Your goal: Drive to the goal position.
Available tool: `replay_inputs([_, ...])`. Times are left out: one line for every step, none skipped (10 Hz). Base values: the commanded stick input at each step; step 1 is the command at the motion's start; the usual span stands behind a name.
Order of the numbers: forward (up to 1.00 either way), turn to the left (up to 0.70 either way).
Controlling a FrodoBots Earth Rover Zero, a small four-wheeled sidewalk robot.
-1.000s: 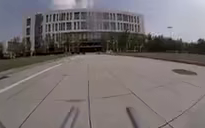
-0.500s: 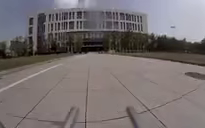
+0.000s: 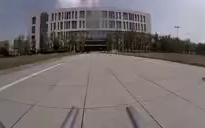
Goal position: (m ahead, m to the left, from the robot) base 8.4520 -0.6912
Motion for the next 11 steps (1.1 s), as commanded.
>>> replay_inputs([1.00, 0.02])
replay_inputs([1.00, 0.02])
replay_inputs([1.00, 0.02])
replay_inputs([1.00, 0.02])
replay_inputs([1.00, 0.02])
replay_inputs([1.00, 0.02])
replay_inputs([1.00, 0.02])
replay_inputs([1.00, 0.02])
replay_inputs([1.00, 0.02])
replay_inputs([1.00, 0.02])
replay_inputs([1.00, 0.02])
